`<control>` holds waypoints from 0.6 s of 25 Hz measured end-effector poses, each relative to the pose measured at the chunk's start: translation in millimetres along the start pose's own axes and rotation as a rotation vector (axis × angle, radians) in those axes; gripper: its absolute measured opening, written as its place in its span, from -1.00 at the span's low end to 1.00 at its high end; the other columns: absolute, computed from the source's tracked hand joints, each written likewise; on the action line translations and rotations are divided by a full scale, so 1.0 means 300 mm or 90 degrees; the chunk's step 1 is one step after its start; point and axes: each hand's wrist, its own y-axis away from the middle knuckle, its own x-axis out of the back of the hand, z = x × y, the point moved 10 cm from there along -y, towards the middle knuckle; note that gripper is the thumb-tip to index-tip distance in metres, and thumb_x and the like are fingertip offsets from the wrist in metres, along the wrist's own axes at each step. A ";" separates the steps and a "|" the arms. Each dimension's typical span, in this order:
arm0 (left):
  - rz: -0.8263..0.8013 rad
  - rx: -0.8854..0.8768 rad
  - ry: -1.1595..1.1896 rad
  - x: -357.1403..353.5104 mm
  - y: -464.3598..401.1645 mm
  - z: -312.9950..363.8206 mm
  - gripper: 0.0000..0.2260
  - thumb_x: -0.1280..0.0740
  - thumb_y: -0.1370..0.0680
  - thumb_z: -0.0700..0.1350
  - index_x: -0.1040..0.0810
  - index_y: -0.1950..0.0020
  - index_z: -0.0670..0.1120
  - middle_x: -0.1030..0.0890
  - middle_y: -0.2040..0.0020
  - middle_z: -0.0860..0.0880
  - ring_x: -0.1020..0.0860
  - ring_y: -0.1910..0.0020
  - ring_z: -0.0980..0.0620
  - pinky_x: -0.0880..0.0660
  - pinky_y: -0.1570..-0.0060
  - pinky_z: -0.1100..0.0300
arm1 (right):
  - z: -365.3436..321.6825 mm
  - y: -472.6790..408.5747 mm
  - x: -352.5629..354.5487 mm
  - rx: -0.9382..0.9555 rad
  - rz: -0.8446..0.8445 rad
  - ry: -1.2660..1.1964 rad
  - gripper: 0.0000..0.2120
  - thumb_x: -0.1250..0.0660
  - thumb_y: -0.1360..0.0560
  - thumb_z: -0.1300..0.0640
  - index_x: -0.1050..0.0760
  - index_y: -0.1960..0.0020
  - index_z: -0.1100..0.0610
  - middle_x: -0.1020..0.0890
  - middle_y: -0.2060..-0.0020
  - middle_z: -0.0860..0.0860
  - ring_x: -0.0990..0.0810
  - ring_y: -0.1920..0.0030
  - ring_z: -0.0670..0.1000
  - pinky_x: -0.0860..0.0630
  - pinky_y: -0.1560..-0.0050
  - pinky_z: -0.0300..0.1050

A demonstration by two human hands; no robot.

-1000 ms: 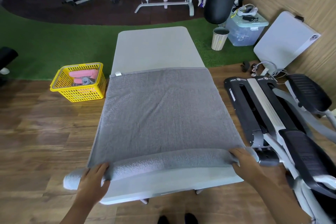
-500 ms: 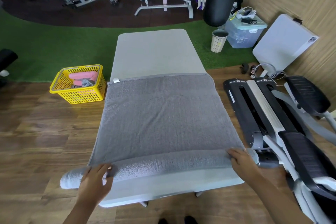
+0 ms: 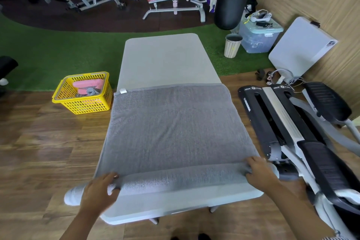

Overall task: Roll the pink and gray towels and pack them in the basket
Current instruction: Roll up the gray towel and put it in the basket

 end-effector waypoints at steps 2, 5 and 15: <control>0.030 -0.032 -0.006 0.008 -0.007 0.034 -0.67 -0.35 -0.30 -0.07 -0.64 -0.05 0.00 -0.64 0.00 0.05 -0.63 0.11 -0.09 -0.54 0.11 -0.12 | -0.030 -0.011 0.019 0.031 0.041 -0.001 -0.65 -0.27 -0.34 0.32 -0.48 -0.12 0.19 -0.51 -0.05 0.10 -0.46 -0.09 0.19 -0.37 -0.17 0.06; 0.011 -0.049 -0.026 -0.036 0.012 0.077 -0.59 -0.45 -0.26 -0.07 -0.65 -0.10 -0.03 -0.66 -0.04 0.05 -0.64 0.00 -0.07 -0.45 -0.15 -0.23 | -0.023 -0.018 -0.023 0.029 0.001 -0.017 -0.58 -0.22 -0.44 0.32 -0.41 -0.29 0.19 -0.49 -0.21 0.09 -0.40 -0.26 0.17 -0.24 -0.37 0.02; -0.023 -0.037 -0.094 -0.022 0.030 0.118 -0.66 -0.12 -0.28 0.11 -0.65 0.20 0.05 -0.65 0.33 0.12 -0.64 0.32 -0.02 -0.53 0.15 -0.02 | 0.020 0.027 -0.031 -0.006 -0.057 0.044 -0.77 -0.16 -0.39 0.12 -0.53 0.10 -0.12 -0.64 0.04 0.01 -0.58 -0.01 0.11 -0.49 0.04 -0.11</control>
